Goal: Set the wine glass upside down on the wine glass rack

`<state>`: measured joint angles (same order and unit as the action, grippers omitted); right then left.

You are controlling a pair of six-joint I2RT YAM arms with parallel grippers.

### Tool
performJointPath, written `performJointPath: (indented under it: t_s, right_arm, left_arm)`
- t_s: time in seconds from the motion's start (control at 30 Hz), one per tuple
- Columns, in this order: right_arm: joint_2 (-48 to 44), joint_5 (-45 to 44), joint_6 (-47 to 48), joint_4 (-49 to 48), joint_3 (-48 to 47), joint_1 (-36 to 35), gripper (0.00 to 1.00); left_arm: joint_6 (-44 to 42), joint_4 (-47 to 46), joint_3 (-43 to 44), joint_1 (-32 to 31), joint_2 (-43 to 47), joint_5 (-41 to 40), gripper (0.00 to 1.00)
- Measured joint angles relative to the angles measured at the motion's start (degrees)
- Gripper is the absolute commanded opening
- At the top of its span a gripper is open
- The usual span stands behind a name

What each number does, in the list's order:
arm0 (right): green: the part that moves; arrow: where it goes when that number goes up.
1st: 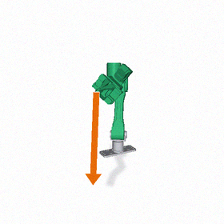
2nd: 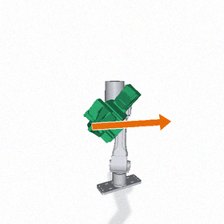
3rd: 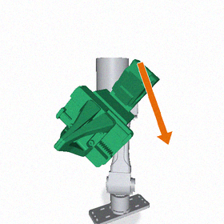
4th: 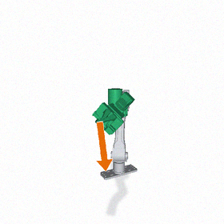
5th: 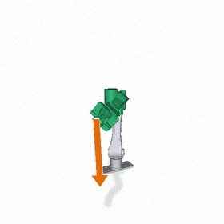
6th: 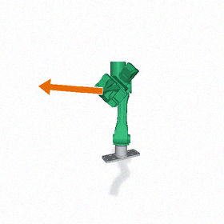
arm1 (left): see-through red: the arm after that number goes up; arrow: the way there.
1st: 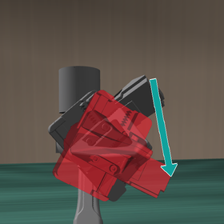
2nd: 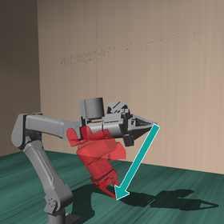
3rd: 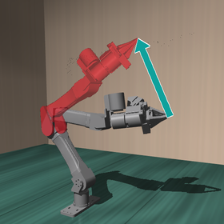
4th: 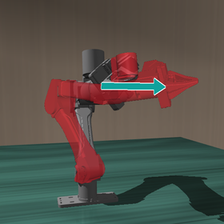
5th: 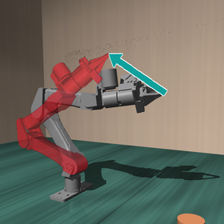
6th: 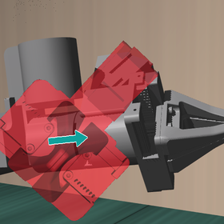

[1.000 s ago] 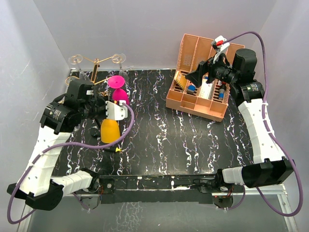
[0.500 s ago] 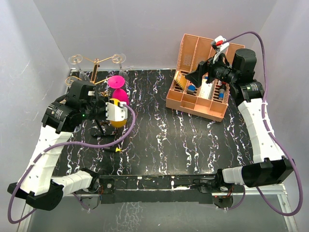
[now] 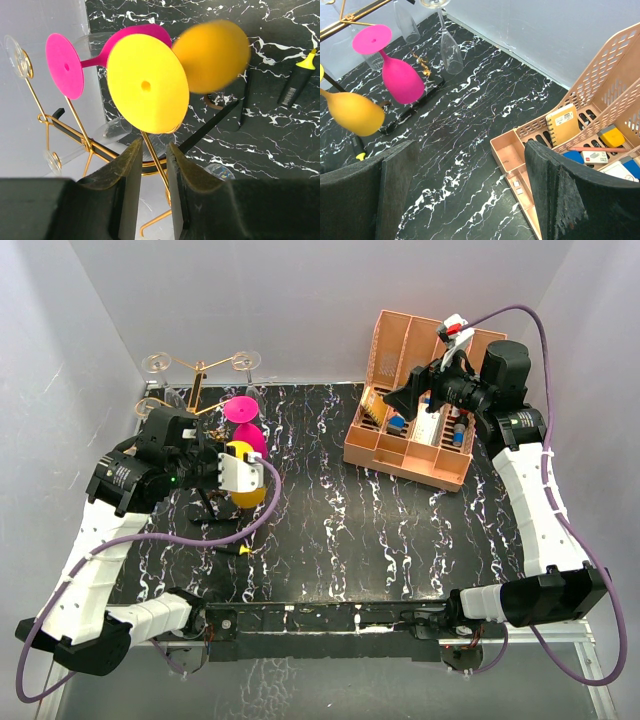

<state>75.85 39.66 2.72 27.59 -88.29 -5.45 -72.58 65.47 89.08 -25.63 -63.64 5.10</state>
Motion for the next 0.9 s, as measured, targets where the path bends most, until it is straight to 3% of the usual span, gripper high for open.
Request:
performJointPath:
  t_s: [0.37, 0.67, 0.9]
  right_arm:
    - [0.00, -0.02, 0.00, 0.00, 0.02, 0.02, 0.95]
    - [0.00, -0.85, 0.83, 0.09, 0.02, 0.37, 0.96]
    - [0.00, -2.56, 1.97, 0.90, 0.02, 0.39, 0.96]
  left_arm:
    - [0.46, 1.05, 0.35, 0.00, 0.02, 0.02, 0.33]
    - [8.02, -2.51, 3.06, 0.35, 0.02, -0.79, 0.39]
    - [15.56, -8.09, 3.19, 0.87, 0.04, -4.92, 0.58]
